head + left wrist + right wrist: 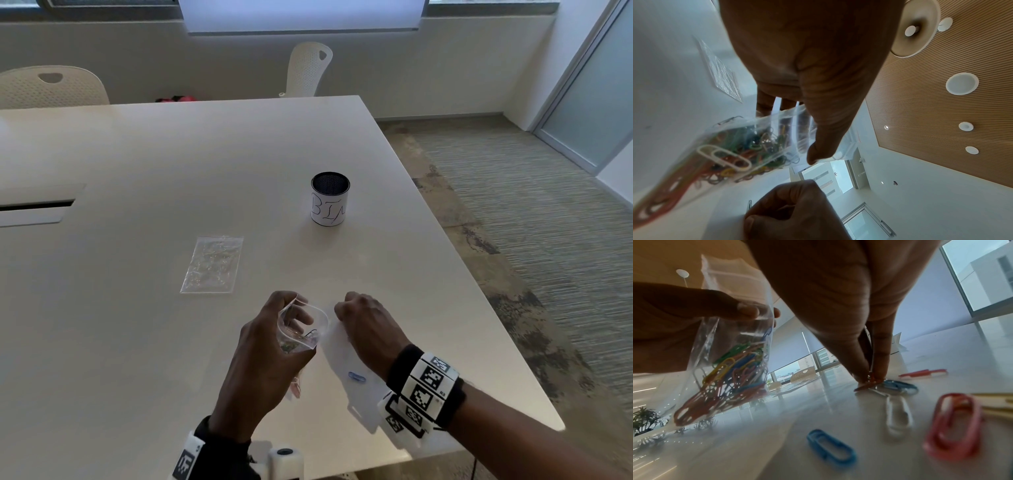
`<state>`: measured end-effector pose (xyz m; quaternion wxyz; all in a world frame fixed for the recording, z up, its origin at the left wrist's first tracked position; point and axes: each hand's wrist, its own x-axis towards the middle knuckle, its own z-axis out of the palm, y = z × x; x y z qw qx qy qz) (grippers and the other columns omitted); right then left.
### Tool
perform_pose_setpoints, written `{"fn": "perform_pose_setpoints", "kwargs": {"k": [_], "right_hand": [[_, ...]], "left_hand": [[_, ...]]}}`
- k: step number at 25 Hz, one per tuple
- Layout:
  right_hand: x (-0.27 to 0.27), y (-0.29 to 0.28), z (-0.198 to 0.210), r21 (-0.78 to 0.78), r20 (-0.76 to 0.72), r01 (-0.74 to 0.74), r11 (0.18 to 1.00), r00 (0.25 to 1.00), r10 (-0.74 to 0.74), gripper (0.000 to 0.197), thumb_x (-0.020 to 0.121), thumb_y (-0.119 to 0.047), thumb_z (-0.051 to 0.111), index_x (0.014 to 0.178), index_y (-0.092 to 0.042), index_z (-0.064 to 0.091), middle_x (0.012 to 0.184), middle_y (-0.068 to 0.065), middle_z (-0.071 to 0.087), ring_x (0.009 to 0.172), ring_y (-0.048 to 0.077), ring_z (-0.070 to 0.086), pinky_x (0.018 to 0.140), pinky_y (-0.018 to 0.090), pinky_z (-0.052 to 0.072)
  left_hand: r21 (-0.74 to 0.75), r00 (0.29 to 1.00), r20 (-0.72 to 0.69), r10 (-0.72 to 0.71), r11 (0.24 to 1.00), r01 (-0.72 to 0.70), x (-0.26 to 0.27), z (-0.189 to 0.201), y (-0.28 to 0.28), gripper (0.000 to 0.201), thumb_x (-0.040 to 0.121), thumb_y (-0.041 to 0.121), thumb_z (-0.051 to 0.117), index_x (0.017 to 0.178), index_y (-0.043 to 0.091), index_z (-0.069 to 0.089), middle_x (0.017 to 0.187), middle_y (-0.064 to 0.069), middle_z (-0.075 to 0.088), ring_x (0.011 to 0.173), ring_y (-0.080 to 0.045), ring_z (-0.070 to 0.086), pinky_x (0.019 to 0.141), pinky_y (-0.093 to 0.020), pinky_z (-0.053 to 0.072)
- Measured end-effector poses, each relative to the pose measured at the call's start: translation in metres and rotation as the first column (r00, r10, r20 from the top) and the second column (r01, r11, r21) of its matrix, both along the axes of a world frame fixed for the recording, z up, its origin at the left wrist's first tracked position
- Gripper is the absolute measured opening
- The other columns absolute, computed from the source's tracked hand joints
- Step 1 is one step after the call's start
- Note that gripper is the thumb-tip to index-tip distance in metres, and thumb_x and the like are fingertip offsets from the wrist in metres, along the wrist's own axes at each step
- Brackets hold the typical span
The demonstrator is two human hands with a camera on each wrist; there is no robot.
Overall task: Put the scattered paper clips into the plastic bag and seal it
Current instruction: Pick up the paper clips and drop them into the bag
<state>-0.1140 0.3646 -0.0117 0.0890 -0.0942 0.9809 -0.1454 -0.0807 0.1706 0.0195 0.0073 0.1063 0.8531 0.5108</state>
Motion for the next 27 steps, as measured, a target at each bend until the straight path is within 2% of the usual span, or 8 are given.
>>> {"fn": "perform_pose_setpoints", "kwargs": {"k": [3, 6, 10, 14, 17, 20, 24, 27], "right_hand": [[-0.002, 0.0, 0.005, -0.006, 0.038, 0.004, 1.0, 0.999, -0.004, 0.016, 0.09, 0.005, 0.053, 0.095, -0.006, 0.064, 0.103, 0.014, 0.066, 0.091, 0.033, 0.065, 0.072, 0.031, 0.043], [-0.011, 0.002, 0.001, -0.027, 0.059, 0.046, 0.999, 0.997, -0.044, 0.019, 0.089, 0.006, 0.05, 0.098, -0.008, 0.06, 0.098, 0.016, 0.069, 0.087, 0.035, 0.065, 0.071, 0.034, 0.046], [-0.019, 0.001, -0.002, 0.006, 0.114, 0.035, 0.999, 0.993, -0.036, 0.019, 0.089, 0.003, 0.055, 0.105, -0.007, 0.057, 0.105, 0.019, 0.068, 0.095, 0.037, 0.065, 0.078, 0.038, 0.049], [-0.025, 0.011, -0.004, -0.037, 0.162, 0.024, 0.999, 0.987, -0.017, 0.021, 0.088, -0.007, 0.064, 0.108, -0.007, 0.059, 0.107, 0.016, 0.067, 0.097, 0.034, 0.063, 0.075, 0.03, 0.042], [-0.03, 0.024, -0.005, -0.127, 0.181, 0.04, 0.991, 0.983, -0.016, 0.018, 0.089, -0.01, 0.065, 0.107, -0.01, 0.062, 0.094, 0.006, 0.066, 0.084, 0.025, 0.062, 0.061, 0.022, 0.04], [-0.03, 0.034, 0.006, -0.241, 0.16, 0.091, 0.966, 0.986, -0.053, 0.013, 0.089, -0.007, 0.066, 0.1, -0.011, 0.07, 0.079, -0.003, 0.064, 0.072, 0.017, 0.06, 0.058, 0.017, 0.044], [-0.021, 0.037, 0.035, -0.427, 0.07, 0.156, 0.891, 0.988, -0.14, 0.013, 0.088, -0.001, 0.07, 0.089, -0.012, 0.078, 0.076, 0.002, 0.075, 0.072, 0.022, 0.072, 0.071, 0.027, 0.062], [-0.002, 0.022, 0.07, -0.657, 0.015, 0.1, 0.747, 0.993, -0.119, 0.007, 0.088, -0.008, 0.08, 0.091, -0.014, 0.08, 0.085, 0.001, 0.08, 0.085, 0.02, 0.077, 0.085, 0.032, 0.064]], "left_hand": [[-0.002, 1.0, -0.008, 0.006, 1.0, -0.006, 0.001, -0.002, 0.0, 0.046, 0.078, 0.025, 0.088, 0.113, 0.035, 0.06, 0.094, 0.016, 0.075, 0.086, -0.003, 0.072, 0.067, -0.005, 0.051], [-0.012, 1.0, -0.009, 0.003, 1.0, -0.003, 0.002, -0.003, 0.0, 0.047, 0.079, 0.023, 0.088, 0.114, 0.035, 0.059, 0.095, 0.013, 0.075, 0.087, -0.004, 0.072, 0.068, -0.006, 0.052], [-0.018, 1.0, -0.008, 0.006, 1.0, -0.006, 0.006, -0.003, -0.003, 0.047, 0.081, 0.021, 0.088, 0.114, 0.035, 0.059, 0.096, 0.013, 0.075, 0.088, -0.004, 0.071, 0.069, -0.007, 0.054], [-0.017, 1.0, -0.009, 0.025, 1.0, -0.025, 0.011, -0.004, -0.01, 0.048, 0.081, 0.018, 0.089, 0.115, 0.034, 0.06, 0.096, 0.014, 0.074, 0.088, -0.003, 0.071, 0.068, -0.005, 0.051], [-0.019, 0.999, -0.005, 0.034, 0.999, -0.034, 0.013, -0.005, -0.014, 0.048, 0.081, 0.018, 0.088, 0.116, 0.035, 0.06, 0.096, 0.016, 0.074, 0.089, -0.003, 0.071, 0.069, -0.007, 0.053], [-0.02, 0.999, 0.004, 0.041, 0.999, -0.041, 0.015, -0.007, -0.017, 0.048, 0.082, 0.018, 0.088, 0.115, 0.036, 0.059, 0.097, 0.02, 0.072, 0.089, -0.003, 0.071, 0.07, -0.008, 0.054], [-0.018, 0.999, 0.007, 0.051, 0.999, -0.051, 0.017, -0.008, -0.018, 0.045, 0.082, 0.018, 0.087, 0.113, 0.036, 0.059, 0.098, 0.022, 0.071, 0.088, -0.004, 0.071, 0.071, -0.009, 0.054], [-0.017, 0.999, 0.007, 0.043, 0.999, -0.043, 0.018, -0.008, -0.017, 0.044, 0.082, 0.018, 0.086, 0.111, 0.036, 0.059, 0.098, 0.023, 0.071, 0.087, -0.004, 0.07, 0.072, -0.012, 0.056]]}}
